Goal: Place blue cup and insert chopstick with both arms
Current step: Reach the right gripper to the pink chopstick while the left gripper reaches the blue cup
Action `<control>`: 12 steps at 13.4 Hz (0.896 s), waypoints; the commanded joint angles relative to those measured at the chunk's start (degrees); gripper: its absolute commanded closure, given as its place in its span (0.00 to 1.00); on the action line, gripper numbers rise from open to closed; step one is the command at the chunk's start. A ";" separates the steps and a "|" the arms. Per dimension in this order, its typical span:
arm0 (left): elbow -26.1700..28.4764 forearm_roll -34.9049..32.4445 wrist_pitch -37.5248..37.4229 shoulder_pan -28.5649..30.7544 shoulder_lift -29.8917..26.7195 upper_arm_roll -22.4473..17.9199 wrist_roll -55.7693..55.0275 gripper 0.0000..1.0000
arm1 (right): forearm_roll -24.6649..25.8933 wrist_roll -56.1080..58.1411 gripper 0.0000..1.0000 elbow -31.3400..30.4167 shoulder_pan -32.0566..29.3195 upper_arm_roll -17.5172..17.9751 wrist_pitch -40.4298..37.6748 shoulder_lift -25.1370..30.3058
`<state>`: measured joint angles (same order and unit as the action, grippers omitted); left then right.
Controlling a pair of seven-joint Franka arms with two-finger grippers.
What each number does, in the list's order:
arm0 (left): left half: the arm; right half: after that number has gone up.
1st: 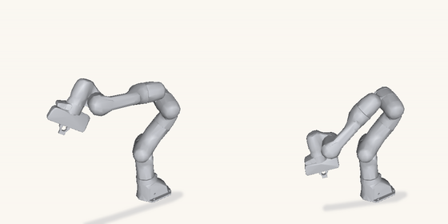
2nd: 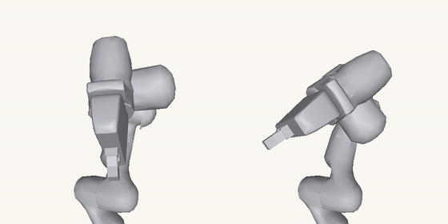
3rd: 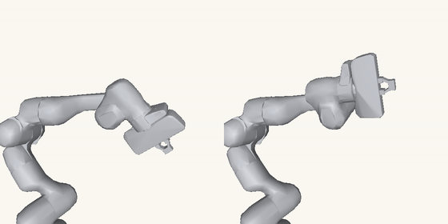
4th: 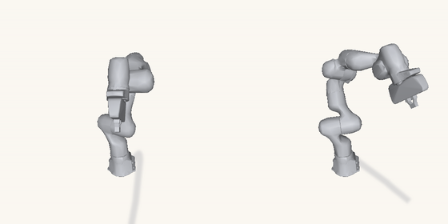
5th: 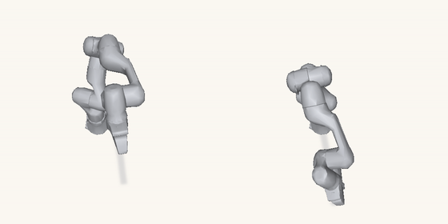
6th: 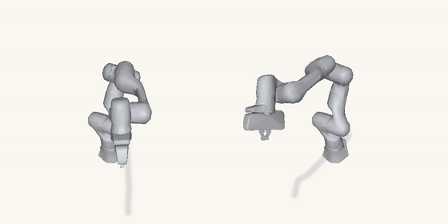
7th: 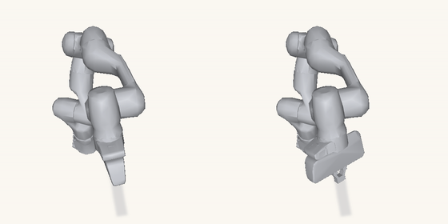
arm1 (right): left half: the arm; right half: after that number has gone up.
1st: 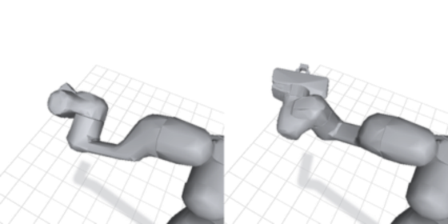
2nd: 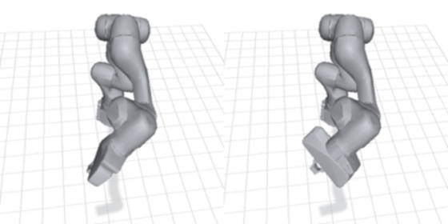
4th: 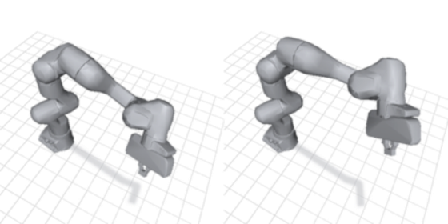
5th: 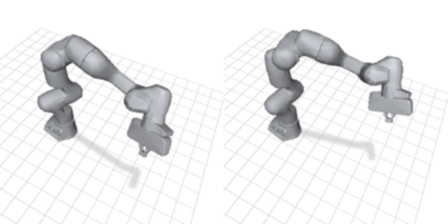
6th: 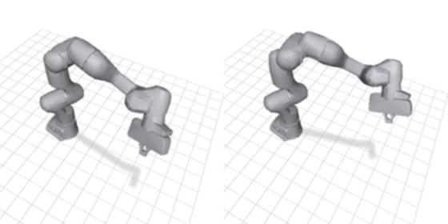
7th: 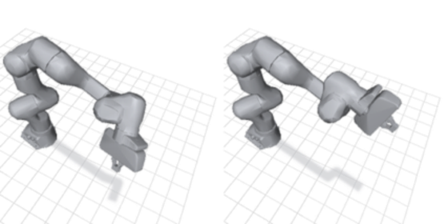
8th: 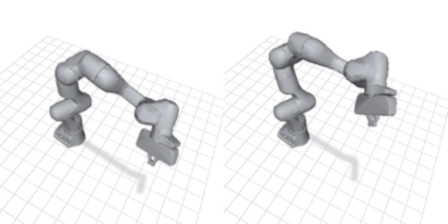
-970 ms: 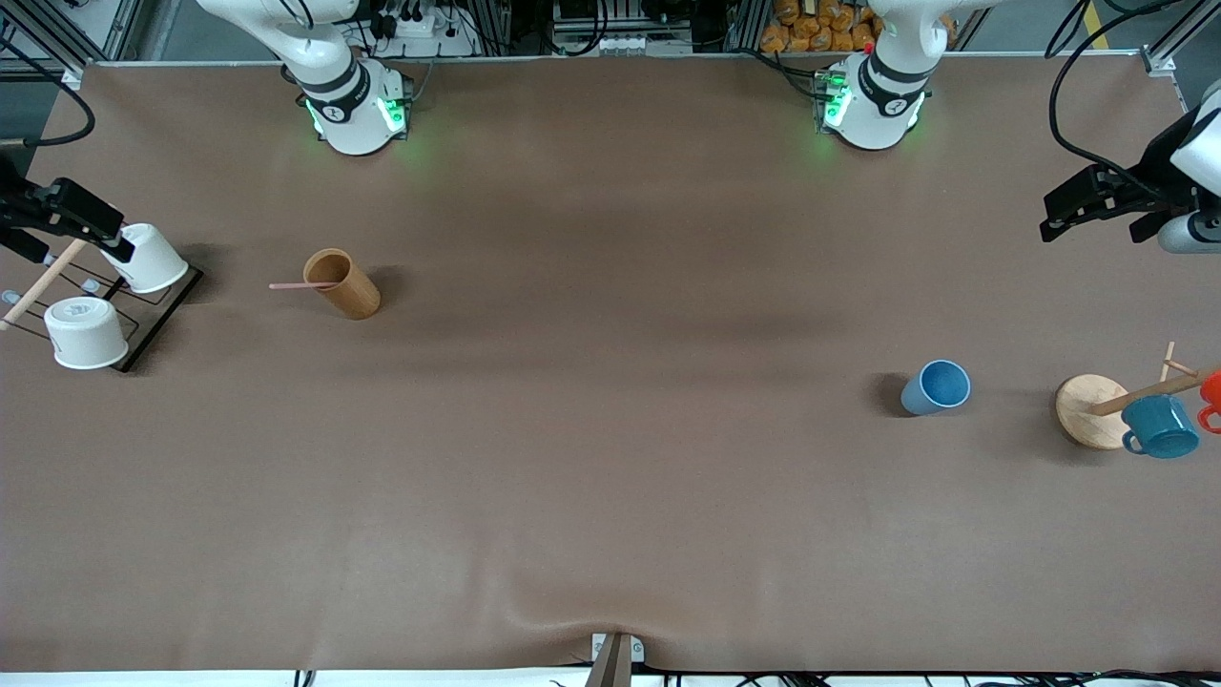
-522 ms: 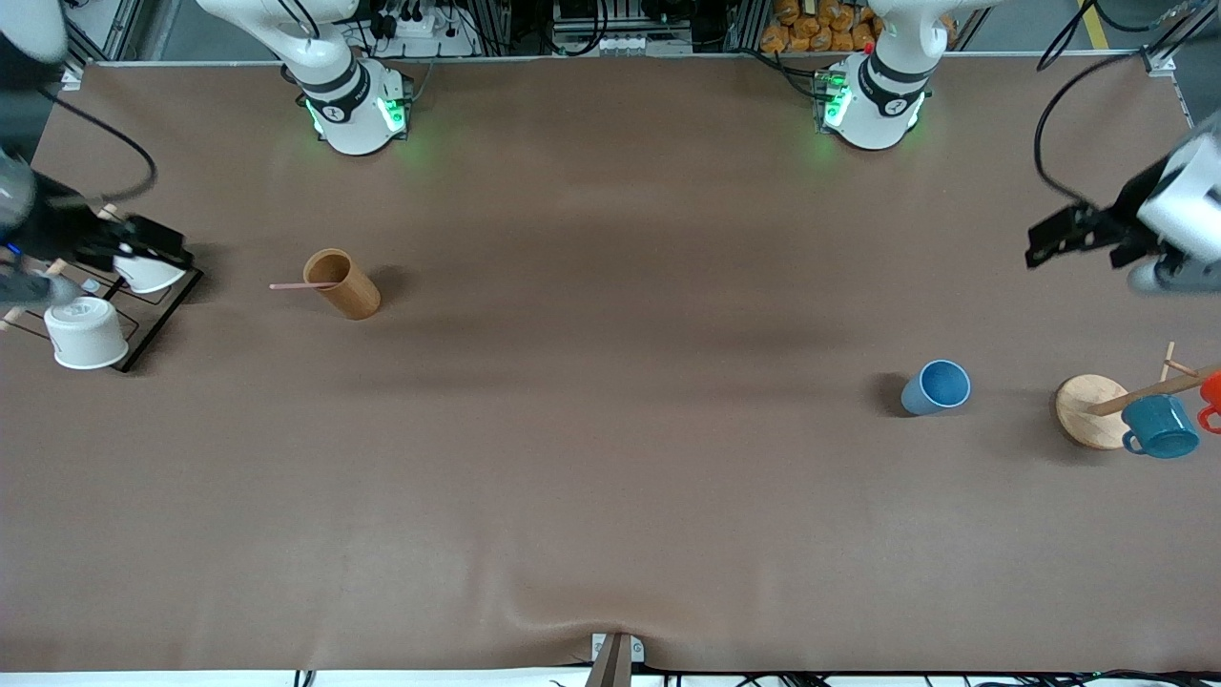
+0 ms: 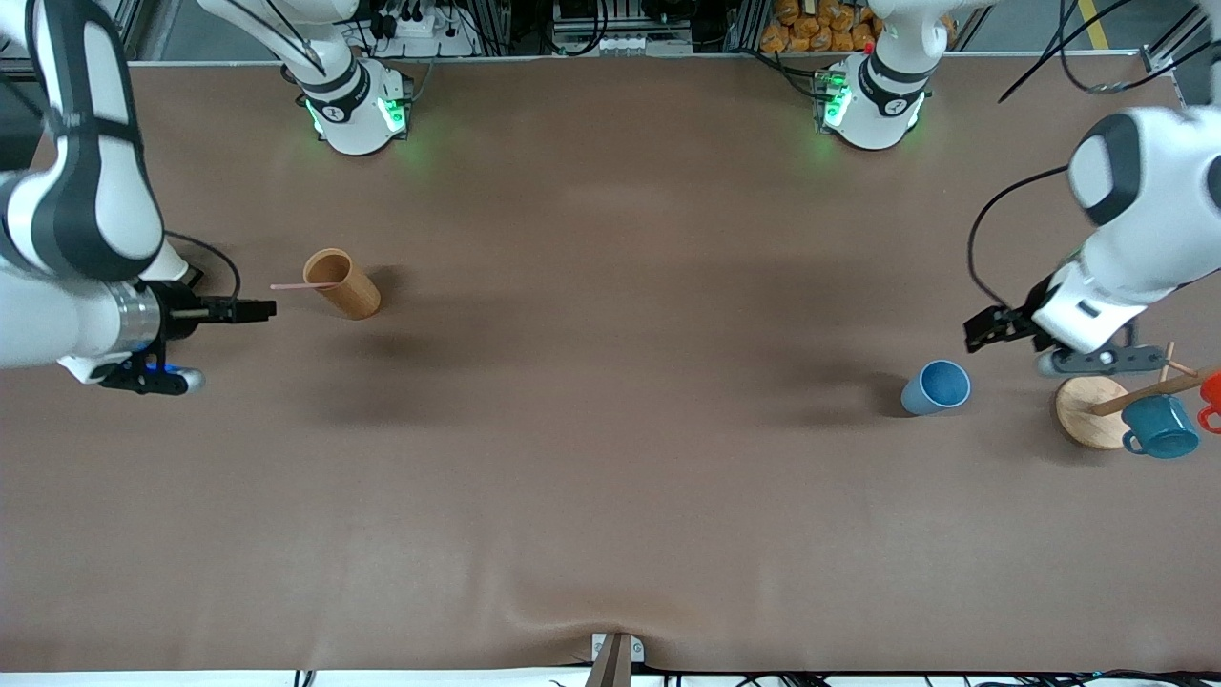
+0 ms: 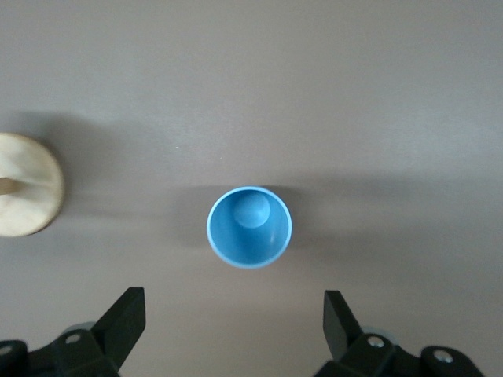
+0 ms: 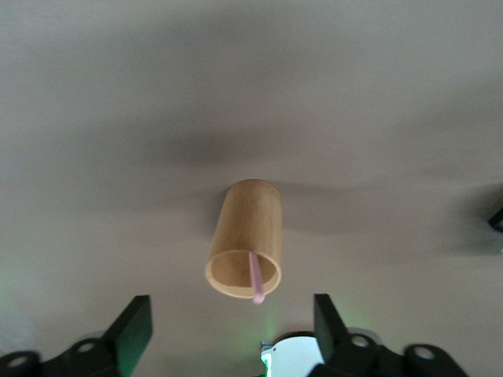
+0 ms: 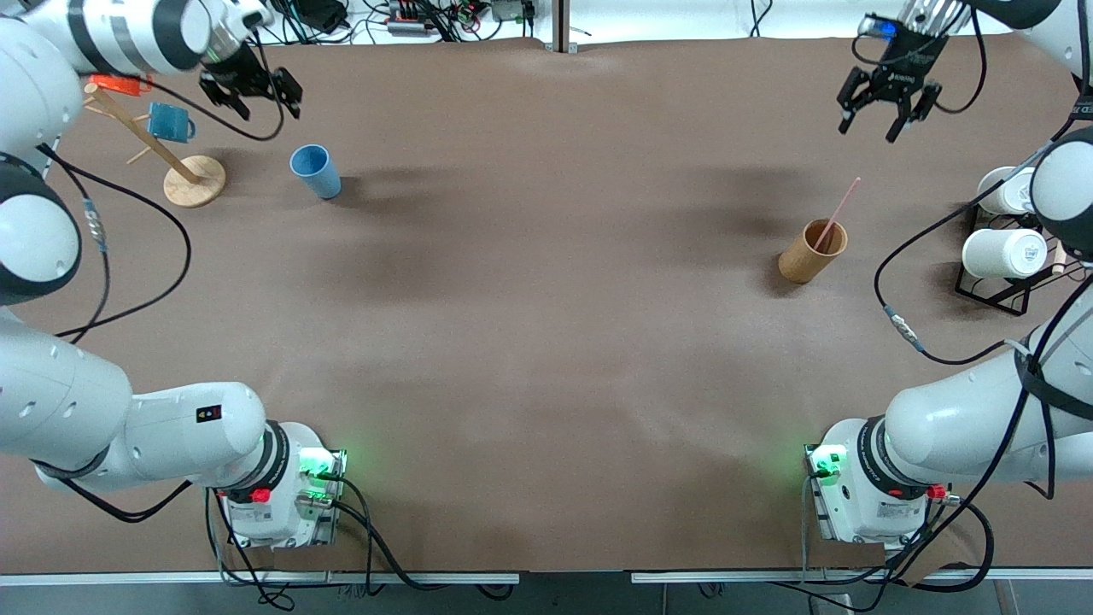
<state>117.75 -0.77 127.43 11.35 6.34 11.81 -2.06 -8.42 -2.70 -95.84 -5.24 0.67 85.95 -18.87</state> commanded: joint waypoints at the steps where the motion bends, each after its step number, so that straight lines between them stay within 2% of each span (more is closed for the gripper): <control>1: 1.34 -0.99 4.83 0.61 4.19 0.32 0.12 0.00 | -1.60 -3.61 0.19 -2.32 -1.35 0.39 0.18 -0.64; 2: 1.08 -1.25 6.24 0.69 5.95 0.06 0.21 0.00 | -2.03 -3.97 0.25 -3.64 -1.27 0.39 0.09 -0.64; 4: 0.82 -2.39 9.40 2.79 9.11 0.06 0.30 0.00 | -2.39 -4.06 0.46 -4.53 -1.09 0.39 0.09 -0.64; 6: 0.73 -2.31 12.83 3.15 11.84 0.06 1.96 0.00 | -2.74 -4.06 0.51 -5.75 -1.17 0.47 -0.08 -0.55; 8: 0.47 -2.31 13.89 3.68 13.34 -0.12 2.58 0.07 | -4.23 -4.06 0.61 -7.42 -1.35 0.39 -0.08 -0.38; 9: 0.03 -2.31 13.98 3.77 14.39 -0.12 2.58 0.14 | -4.32 -4.06 0.61 -7.69 -1.27 0.39 -0.08 -0.29; 11: -0.67 -2.31 14.33 3.94 15.80 -0.12 2.58 0.37 | -4.32 -4.06 0.62 -8.04 -1.27 0.39 -0.52 -0.29; 12: -1.11 -2.31 14.34 3.95 16.68 -0.12 2.58 0.62 | -4.32 -4.06 0.64 -8.83 -1.18 0.47 -0.52 -0.11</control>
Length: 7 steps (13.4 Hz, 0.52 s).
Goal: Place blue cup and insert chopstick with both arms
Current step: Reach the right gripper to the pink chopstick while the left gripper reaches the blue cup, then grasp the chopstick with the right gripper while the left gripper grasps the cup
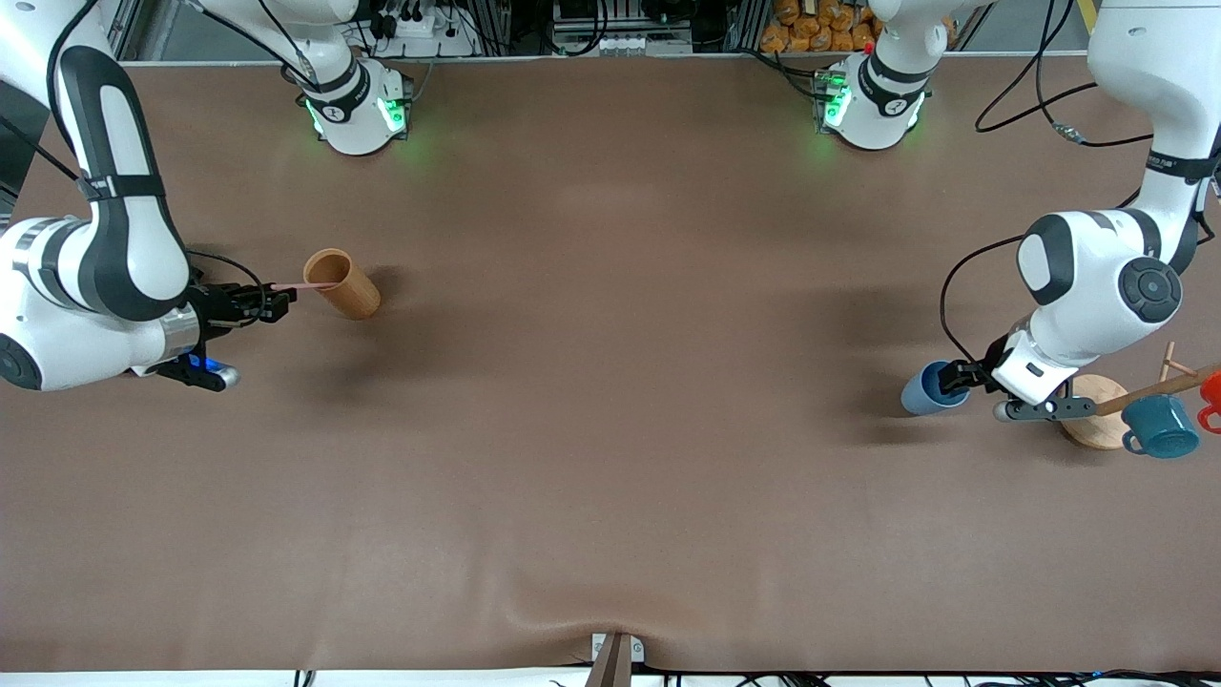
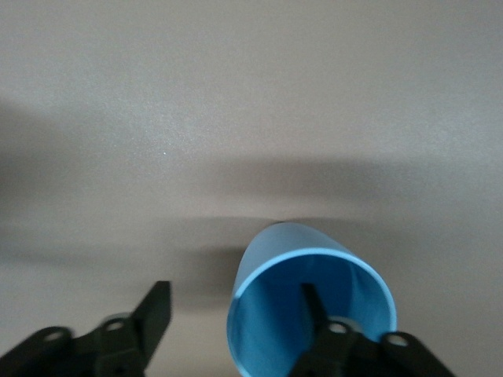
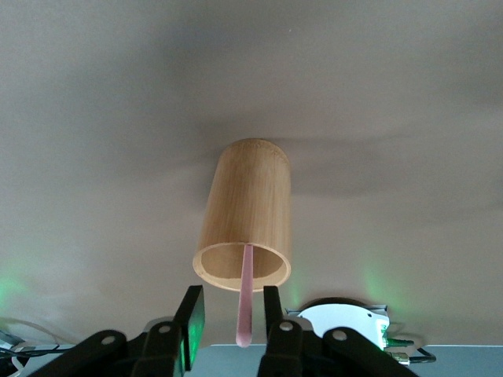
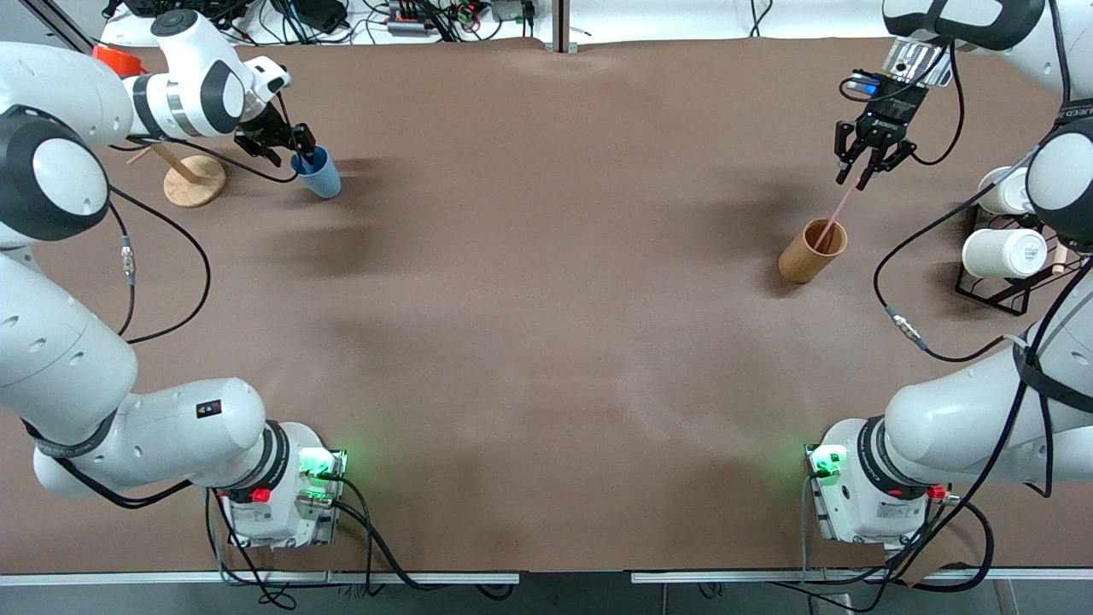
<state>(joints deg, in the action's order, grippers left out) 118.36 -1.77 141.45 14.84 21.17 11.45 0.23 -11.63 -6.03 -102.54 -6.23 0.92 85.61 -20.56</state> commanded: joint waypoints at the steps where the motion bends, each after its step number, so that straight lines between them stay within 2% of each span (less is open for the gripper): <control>1: -1.73 -1.30 0.23 0.46 1.95 0.24 0.29 0.89 | -1.11 -0.74 0.66 -2.22 -0.02 0.23 -0.27 1.58; 2: -1.56 -1.30 0.05 0.20 1.95 0.33 0.29 1.00 | -1.11 -0.74 0.73 -2.31 -0.01 0.23 -0.27 1.58; 4: -1.56 -1.39 -0.65 -0.07 1.42 0.59 0.47 1.00 | -1.11 -0.65 0.88 -2.22 0.07 0.23 -0.36 1.58; 5: -1.47 -1.39 -2.04 -0.24 0.72 0.94 0.47 1.00 | -1.11 -0.65 0.92 -2.22 0.16 0.23 -0.45 1.58; 6: -1.64 -1.30 -5.02 -0.51 -0.50 2.08 -0.23 1.00 | -1.11 -0.65 0.97 -2.14 0.42 0.23 -0.62 1.66; 7: -1.82 -1.04 -7.74 -0.51 -1.47 4.87 -1.71 1.00 | -1.02 -0.65 1.00 -1.79 0.51 0.31 -1.06 2.01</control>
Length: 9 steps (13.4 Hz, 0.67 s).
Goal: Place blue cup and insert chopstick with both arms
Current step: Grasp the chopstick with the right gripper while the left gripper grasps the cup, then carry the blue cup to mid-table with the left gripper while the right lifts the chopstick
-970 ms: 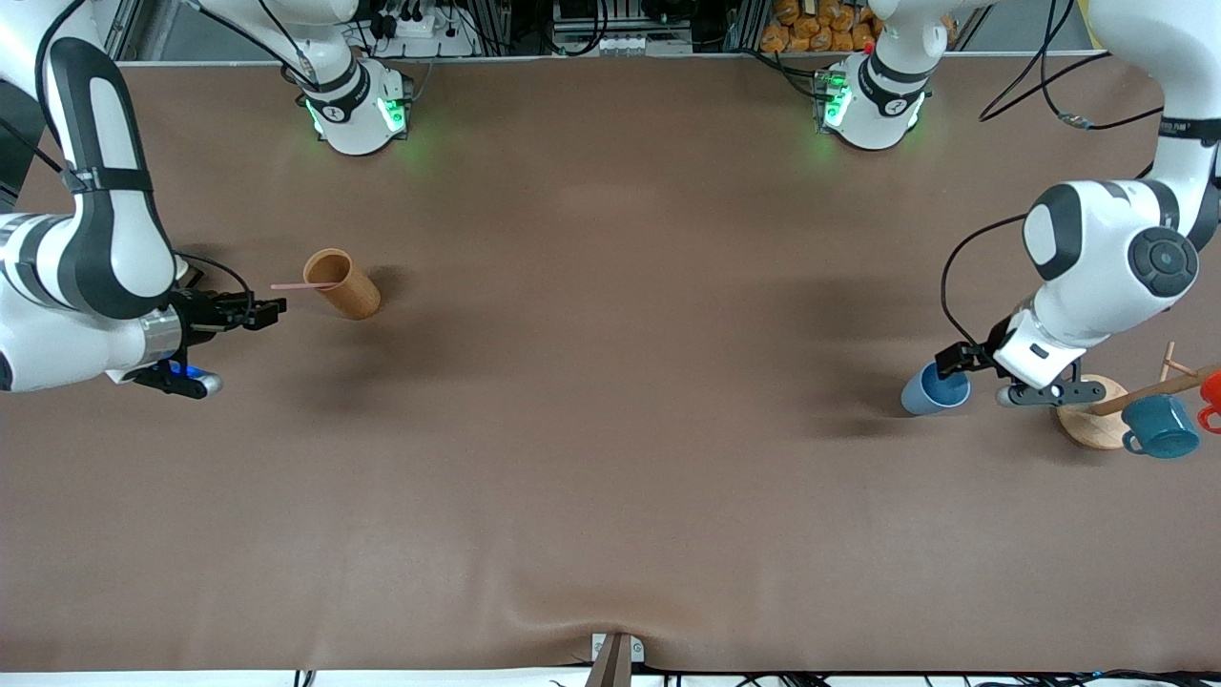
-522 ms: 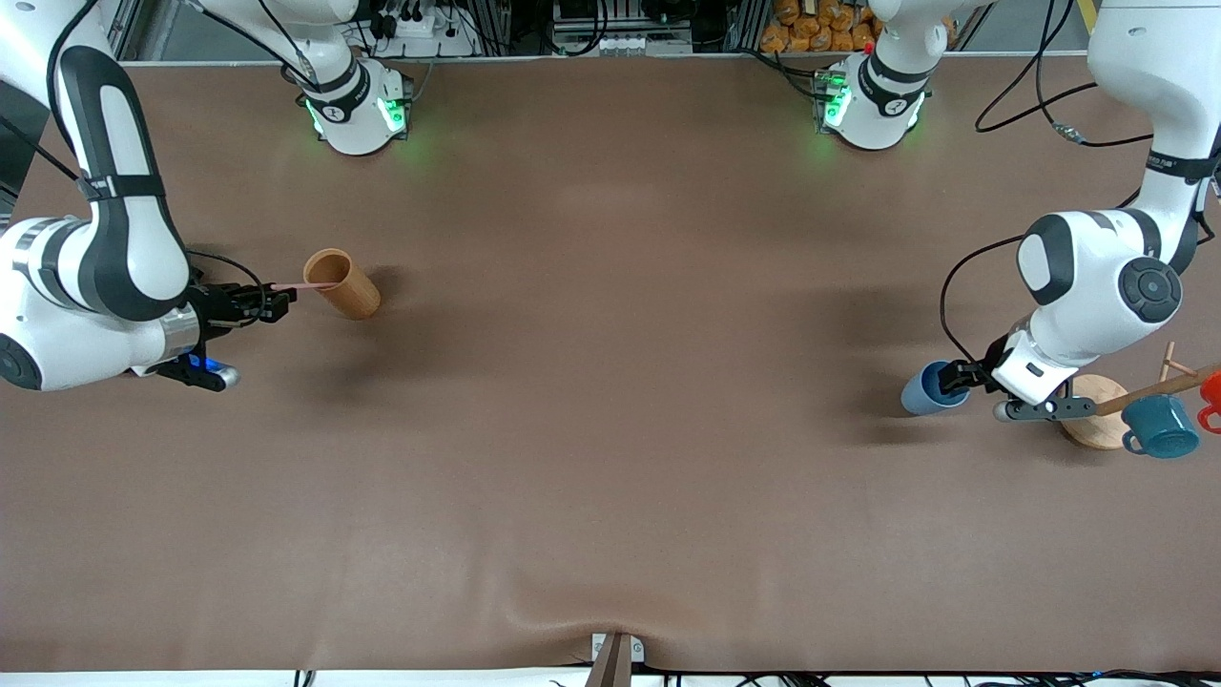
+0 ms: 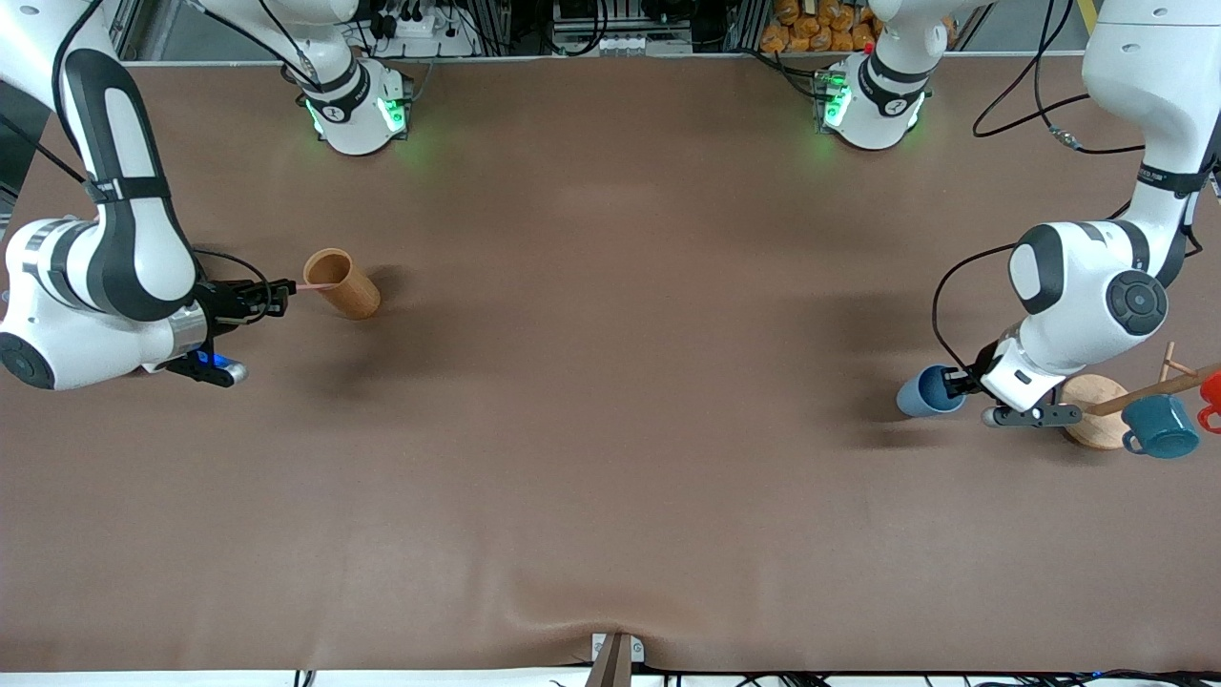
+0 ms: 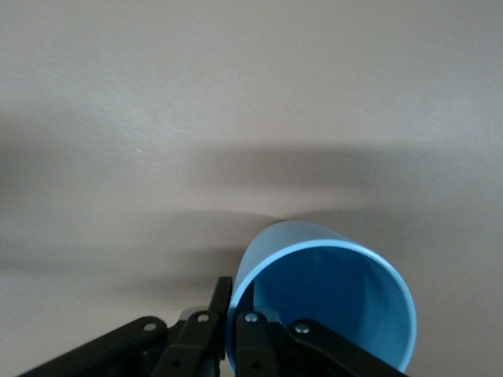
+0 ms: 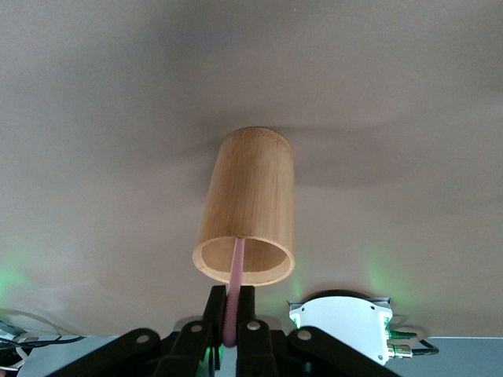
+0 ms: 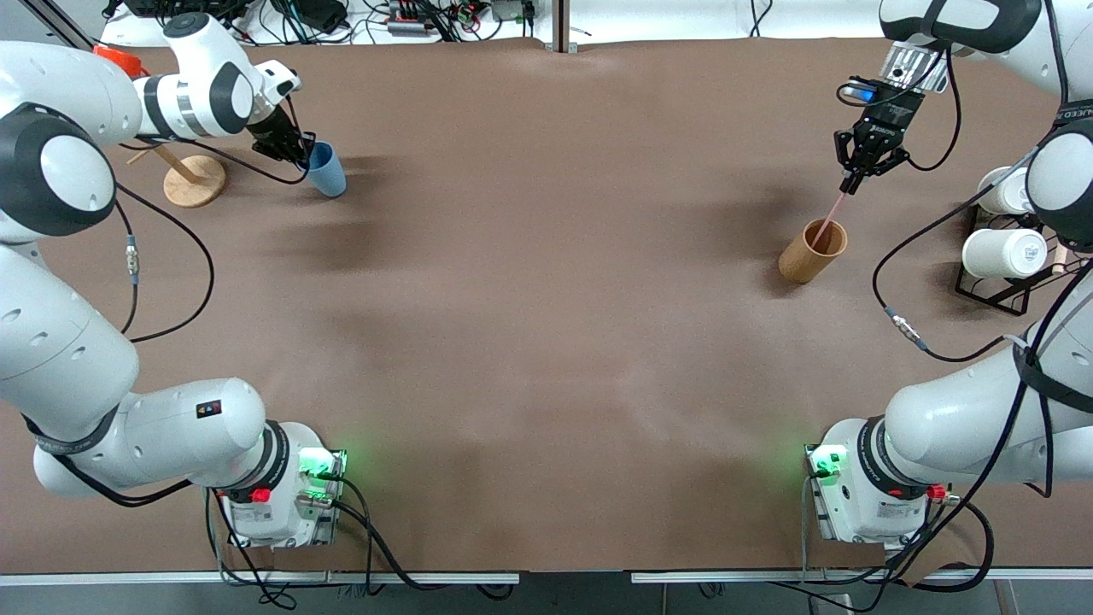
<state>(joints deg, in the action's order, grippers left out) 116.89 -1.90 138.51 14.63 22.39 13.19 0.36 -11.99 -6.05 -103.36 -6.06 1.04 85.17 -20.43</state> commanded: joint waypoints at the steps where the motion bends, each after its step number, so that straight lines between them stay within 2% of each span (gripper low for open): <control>1: -0.44 -0.74 -6.92 -0.22 -3.66 5.51 -4.99 1.00 | -0.66 -0.63 1.00 -0.61 0.61 0.19 -1.31 2.06; 4: -1.57 -0.57 -8.00 -0.83 -2.97 17.10 -19.38 1.00 | 0.21 -0.63 1.00 3.50 1.23 0.28 -6.83 3.03; 5: -2.45 -0.57 -8.00 -3.10 -2.27 19.13 -25.00 1.00 | 0.65 -1.15 1.00 6.48 1.49 0.28 -10.07 3.12; 7: -4.30 -1.18 -8.00 -11.25 -0.95 19.24 -35.12 1.00 | 1.88 -3.69 1.00 15.25 2.45 0.54 -16.75 3.12; 9: -6.23 -1.79 -7.56 -16.28 1.76 19.15 -41.73 1.00 | 2.24 -4.32 1.00 23.70 3.77 0.54 -21.95 3.03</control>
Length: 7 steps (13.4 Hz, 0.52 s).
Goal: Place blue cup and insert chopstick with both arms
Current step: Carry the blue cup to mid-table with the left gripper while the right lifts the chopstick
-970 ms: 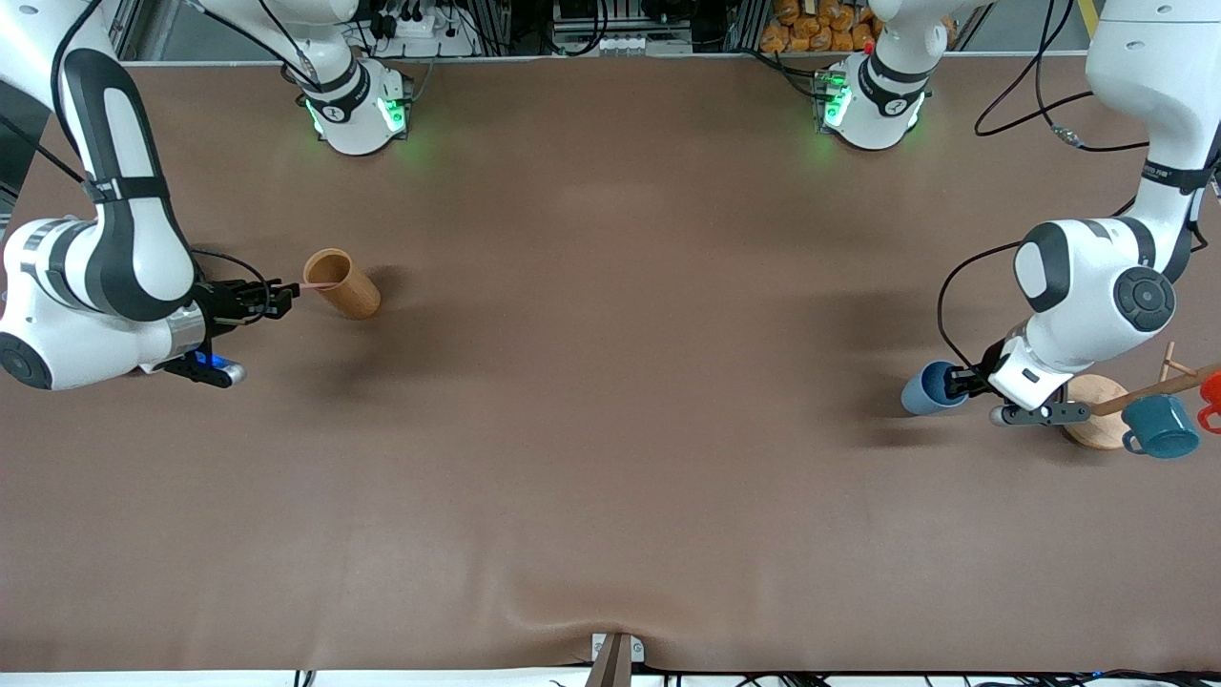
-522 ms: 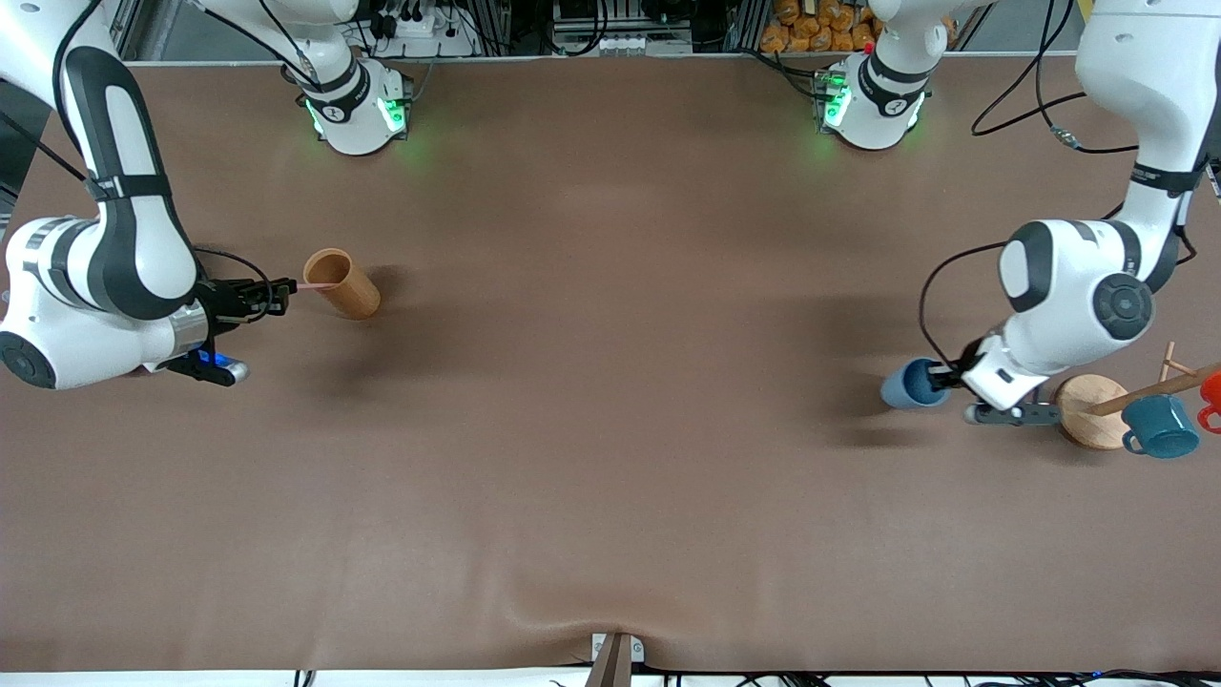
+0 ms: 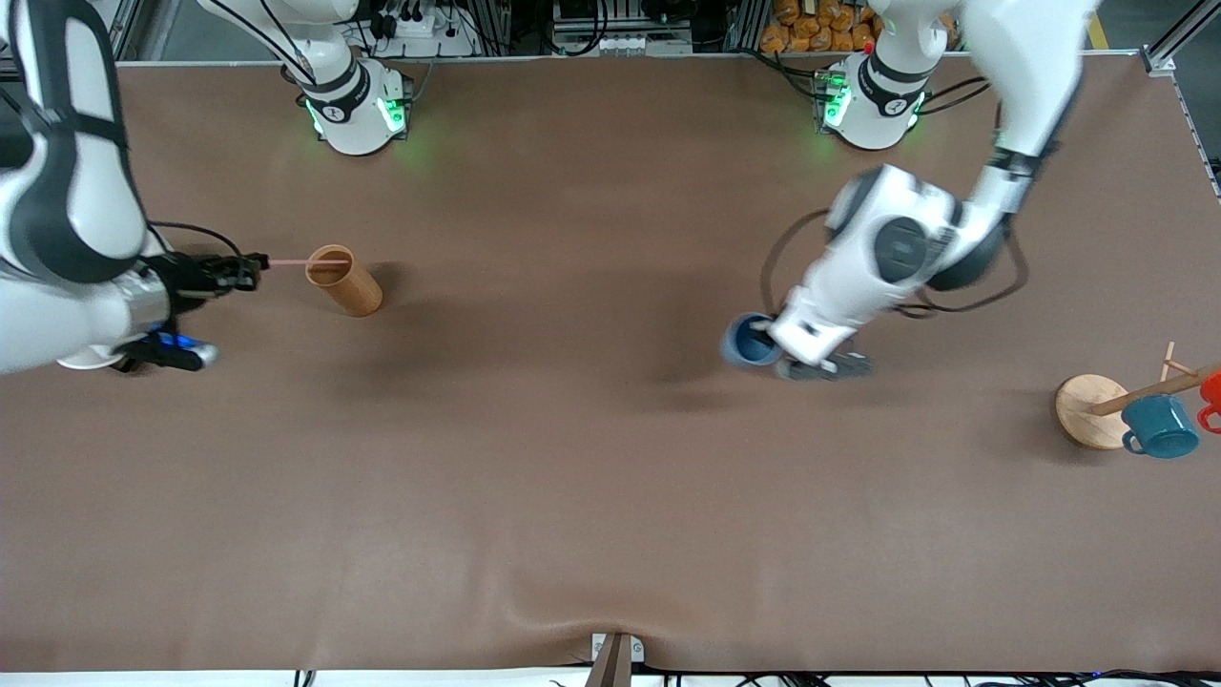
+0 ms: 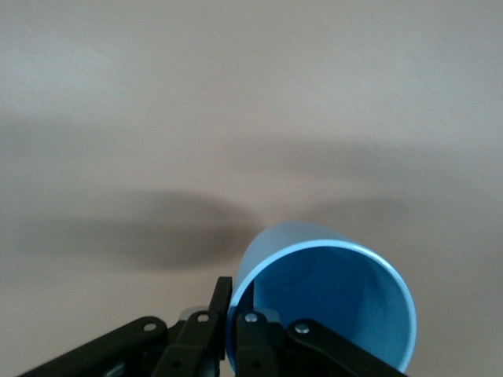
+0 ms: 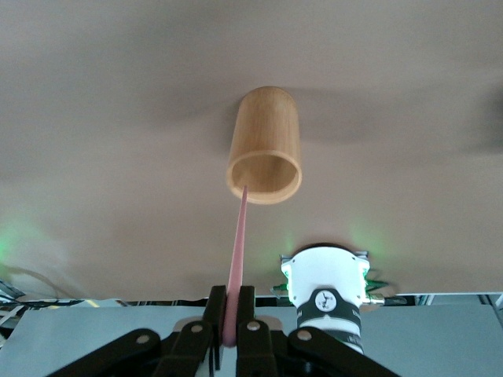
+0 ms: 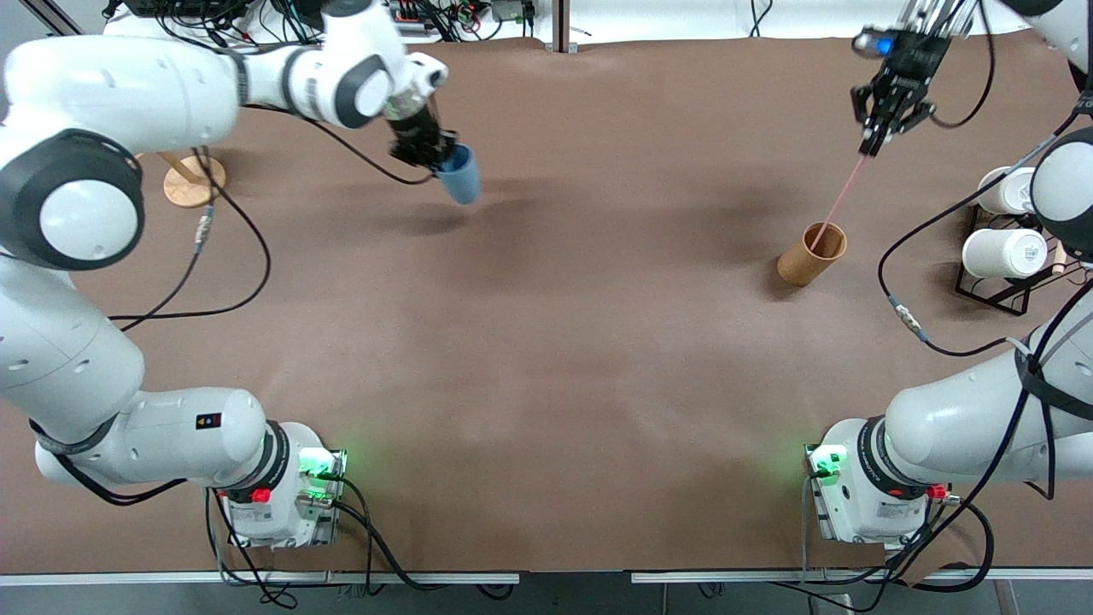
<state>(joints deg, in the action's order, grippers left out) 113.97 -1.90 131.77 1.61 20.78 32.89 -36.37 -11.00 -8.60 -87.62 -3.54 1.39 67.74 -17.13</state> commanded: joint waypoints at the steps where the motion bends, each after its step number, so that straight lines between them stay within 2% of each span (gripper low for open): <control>1: -4.10 -3.44 -0.12 -5.20 4.87 -0.54 -7.11 1.00 | 1.42 -1.94 1.00 10.69 1.35 0.28 -5.68 -0.27; 5: -5.42 -12.06 4.98 -11.18 9.88 -0.54 -21.17 1.00 | 2.39 -3.60 1.00 16.25 1.87 4.75 -5.96 -0.27; 7: -6.48 -13.30 5.69 -13.99 11.29 -0.63 -25.75 1.00 | 0.64 -11.75 1.00 16.00 1.79 7.73 -3.94 -1.06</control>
<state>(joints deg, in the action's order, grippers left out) 109.95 -13.07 137.25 -9.94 30.42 32.65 -57.88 -10.00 -14.27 -73.41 -1.91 6.38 63.14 -16.35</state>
